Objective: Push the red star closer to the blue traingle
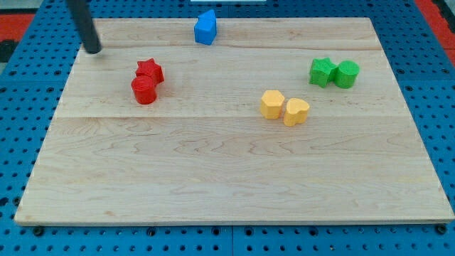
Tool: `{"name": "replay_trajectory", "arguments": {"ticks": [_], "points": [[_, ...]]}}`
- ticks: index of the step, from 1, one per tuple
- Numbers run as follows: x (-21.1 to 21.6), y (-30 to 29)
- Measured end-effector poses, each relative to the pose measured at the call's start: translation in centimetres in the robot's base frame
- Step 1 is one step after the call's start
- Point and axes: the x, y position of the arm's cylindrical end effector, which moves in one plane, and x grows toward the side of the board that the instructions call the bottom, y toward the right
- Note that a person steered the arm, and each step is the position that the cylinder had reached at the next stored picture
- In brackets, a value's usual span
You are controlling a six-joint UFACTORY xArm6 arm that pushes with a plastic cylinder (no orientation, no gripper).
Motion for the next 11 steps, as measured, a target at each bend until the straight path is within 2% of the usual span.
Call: {"name": "replay_trajectory", "arguments": {"ticks": [1,4,5,6,8,9,10,11], "points": [[4.4,1.6],[5.0,21.4],[4.9,23.1],[4.9,22.2],[0.0,26.8],[0.0,26.2],[0.8,22.9],[-1.0,24.2]]}}
